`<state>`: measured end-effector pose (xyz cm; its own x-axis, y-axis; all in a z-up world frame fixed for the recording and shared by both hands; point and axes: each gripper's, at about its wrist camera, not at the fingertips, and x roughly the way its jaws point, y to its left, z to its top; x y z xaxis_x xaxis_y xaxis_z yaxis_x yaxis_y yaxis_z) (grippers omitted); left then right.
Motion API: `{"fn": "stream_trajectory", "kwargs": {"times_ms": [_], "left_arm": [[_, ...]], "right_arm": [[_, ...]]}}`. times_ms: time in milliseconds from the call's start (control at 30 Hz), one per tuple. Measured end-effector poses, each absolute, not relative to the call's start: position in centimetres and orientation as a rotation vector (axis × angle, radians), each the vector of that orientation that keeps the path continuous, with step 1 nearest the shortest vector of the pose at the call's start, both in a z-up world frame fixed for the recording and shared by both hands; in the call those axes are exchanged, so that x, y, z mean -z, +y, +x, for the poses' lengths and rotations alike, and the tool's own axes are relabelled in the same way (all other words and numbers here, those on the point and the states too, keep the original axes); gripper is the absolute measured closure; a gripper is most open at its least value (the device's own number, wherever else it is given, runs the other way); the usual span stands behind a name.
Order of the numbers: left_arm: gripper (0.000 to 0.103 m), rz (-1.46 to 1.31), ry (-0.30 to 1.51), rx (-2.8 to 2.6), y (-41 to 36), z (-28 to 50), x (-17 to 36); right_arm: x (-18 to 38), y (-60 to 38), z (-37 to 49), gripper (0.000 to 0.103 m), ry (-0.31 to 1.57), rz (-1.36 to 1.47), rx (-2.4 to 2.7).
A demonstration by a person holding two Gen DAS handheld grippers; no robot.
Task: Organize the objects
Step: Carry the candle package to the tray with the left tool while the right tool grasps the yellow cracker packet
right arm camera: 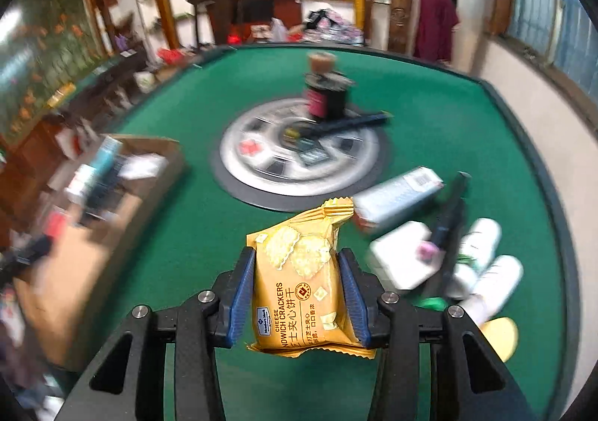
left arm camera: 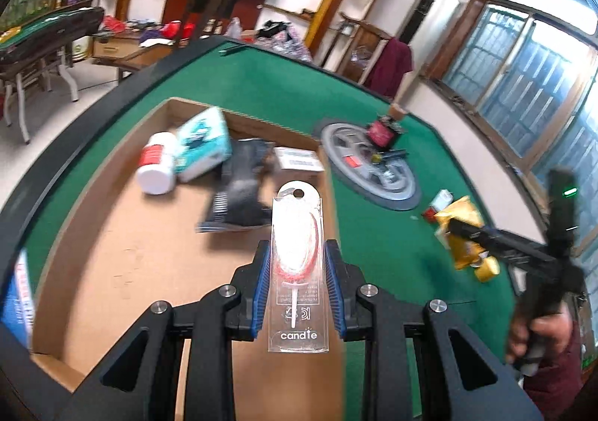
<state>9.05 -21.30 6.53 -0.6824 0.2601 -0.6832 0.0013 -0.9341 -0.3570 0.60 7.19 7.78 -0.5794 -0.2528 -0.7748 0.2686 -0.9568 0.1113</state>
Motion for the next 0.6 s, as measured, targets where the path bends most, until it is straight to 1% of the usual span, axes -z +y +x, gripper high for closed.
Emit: {"fn": "stream_trajectory", "kwargs": {"times_ms": [200,233,267,367,433,600], "left_arm": [[0.076,-1.288,-0.459,-2.749,-23.6,8.9,-5.1],[0.076,-1.297,-0.456,-2.751,-23.8,8.9,-4.9],[0.076,-1.309,-0.449,-2.755,-24.1,8.8,-4.7],[0.076,-1.347,-0.442,-2.766,-25.1,8.6,-3.8],[0.076,-1.374,-0.471,-2.759,-25.8,8.3,-3.1],[0.076,-1.364,-0.523,-2.733,-26.9,8.5,-2.8]], "right_arm": [[-8.4,-0.7,1.2,0.054,-0.127,1.245,2.306],[-8.3,-2.0,1.2,0.058,-0.134,1.247,2.281],[-8.2,-3.4,1.1,0.062,-0.133,1.247,2.262],[-7.7,-6.8,1.1,0.064,-0.132,1.262,2.213],[-7.1,-8.7,1.3,0.066,-0.095,1.282,2.193],[-7.3,-9.1,1.9,0.066,-0.004,1.252,2.260]]}}
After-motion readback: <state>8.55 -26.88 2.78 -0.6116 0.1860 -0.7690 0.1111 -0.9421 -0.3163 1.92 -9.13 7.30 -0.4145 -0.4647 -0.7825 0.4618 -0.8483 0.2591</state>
